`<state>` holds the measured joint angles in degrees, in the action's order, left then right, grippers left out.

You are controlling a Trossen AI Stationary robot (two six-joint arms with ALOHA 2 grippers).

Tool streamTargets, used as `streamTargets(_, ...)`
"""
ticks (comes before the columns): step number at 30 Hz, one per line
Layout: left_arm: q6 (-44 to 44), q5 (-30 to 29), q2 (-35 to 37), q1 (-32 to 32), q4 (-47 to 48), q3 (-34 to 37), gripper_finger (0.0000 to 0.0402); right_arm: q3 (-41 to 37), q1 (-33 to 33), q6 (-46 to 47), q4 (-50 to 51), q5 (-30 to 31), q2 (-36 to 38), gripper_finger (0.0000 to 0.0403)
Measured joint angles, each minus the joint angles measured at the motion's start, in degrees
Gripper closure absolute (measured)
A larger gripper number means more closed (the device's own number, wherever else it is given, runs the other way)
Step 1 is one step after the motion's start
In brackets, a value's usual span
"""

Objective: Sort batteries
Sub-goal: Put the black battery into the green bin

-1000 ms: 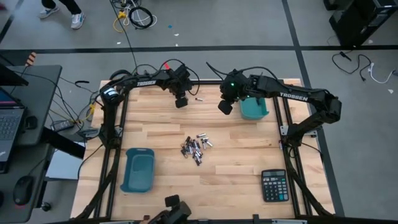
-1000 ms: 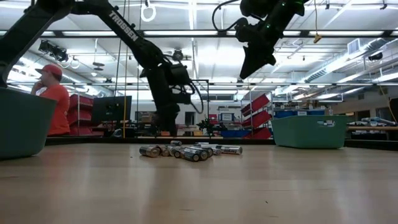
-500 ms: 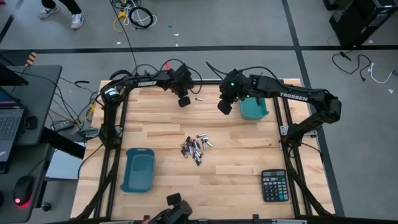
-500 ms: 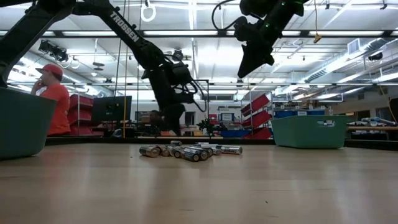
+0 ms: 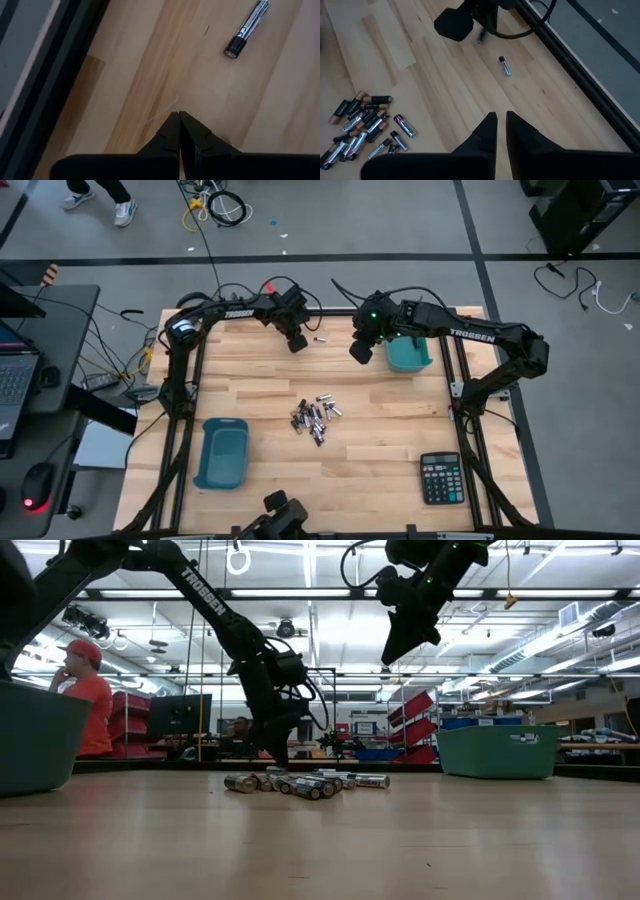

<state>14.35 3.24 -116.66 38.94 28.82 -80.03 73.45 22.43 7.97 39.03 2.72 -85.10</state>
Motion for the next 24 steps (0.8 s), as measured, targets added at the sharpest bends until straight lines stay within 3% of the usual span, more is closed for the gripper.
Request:
streamTargets(7,0.0,0.4,0.0,0.0,0.7,0.0,0.0401,0.0,-0.2,0.0,0.0,0.0,0.0,0.0377)
streamTargets(13,0.6,0.2,2.4,0.0,9.5,0.0,0.0401,0.0,-0.2,-0.6,-1.4,0.0,0.0,0.0376)
streamTargets(17,5.8,0.1,7.8,0.0,16.8,-0.1,0.0401,0.0,-0.2,-1.8,-3.2,0.0,0.0,0.0378)
streamTargets(20,15.0,1.0,12.7,-0.1,22.3,0.0,0.0401,0.0,-0.2,-2.1,-4.1,0.0,0.0,0.0376)
streamTargets(24,21.6,1.5,16.8,0.1,22.8,4.5,0.0395,0.0,-0.2,-2.1,-4.5,0.0,0.0,0.0375)
